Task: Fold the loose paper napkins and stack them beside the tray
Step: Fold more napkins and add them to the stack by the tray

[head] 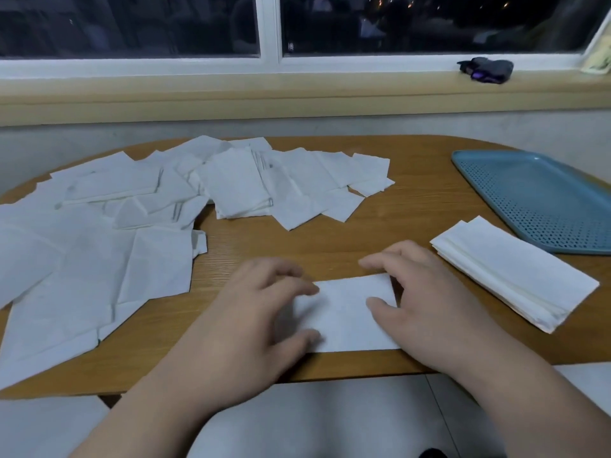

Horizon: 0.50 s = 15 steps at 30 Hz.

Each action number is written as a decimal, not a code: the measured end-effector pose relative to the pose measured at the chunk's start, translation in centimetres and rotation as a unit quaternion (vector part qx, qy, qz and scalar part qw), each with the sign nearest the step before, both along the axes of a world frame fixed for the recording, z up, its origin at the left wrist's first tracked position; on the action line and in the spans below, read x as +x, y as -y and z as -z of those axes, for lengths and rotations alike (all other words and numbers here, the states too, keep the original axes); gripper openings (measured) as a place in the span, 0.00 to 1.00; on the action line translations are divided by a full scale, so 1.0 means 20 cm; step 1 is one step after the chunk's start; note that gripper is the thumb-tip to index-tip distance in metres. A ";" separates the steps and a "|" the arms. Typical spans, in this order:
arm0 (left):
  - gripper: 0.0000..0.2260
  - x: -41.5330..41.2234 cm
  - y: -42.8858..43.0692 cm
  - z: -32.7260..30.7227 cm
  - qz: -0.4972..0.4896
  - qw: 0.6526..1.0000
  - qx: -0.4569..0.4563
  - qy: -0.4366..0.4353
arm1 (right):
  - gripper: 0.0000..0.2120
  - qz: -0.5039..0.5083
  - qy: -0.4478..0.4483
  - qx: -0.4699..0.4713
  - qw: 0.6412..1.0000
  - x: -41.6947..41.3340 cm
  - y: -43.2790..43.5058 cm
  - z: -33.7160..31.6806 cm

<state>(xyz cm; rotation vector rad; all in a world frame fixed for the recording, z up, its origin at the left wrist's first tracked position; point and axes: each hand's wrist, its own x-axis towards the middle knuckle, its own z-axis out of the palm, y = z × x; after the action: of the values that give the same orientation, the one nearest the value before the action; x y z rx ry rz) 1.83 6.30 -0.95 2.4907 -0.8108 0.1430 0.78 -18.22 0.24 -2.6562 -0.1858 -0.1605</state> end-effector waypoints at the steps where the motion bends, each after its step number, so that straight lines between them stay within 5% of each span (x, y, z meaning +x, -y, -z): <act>1: 0.21 -0.01 0.01 0.01 0.025 1.000 0.017 -0.008 | 0.19 -0.003 0.008 -0.009 1.000 -0.01 0.01 0.00; 6: 0.26 -0.03 0.00 0.03 0.080 0.994 0.076 -0.026 | 0.15 -0.071 -0.005 -0.037 0.997 -0.08 0.03 0.01; 11: 0.24 -0.06 -0.01 0.04 0.085 0.989 0.123 0.004 | 0.27 -0.133 -0.031 -0.077 0.988 -0.16 0.05 0.06; 15: 0.21 -0.09 -0.01 0.04 0.077 0.986 0.141 0.039 | 0.27 -0.138 -0.019 -0.112 0.984 -0.22 0.06 0.09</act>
<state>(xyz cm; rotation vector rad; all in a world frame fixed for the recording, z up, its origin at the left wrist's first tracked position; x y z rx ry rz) 0.10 6.41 -1.71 2.6830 -1.1212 0.0757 -3.52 -19.39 -1.63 -2.8170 -0.5862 0.0033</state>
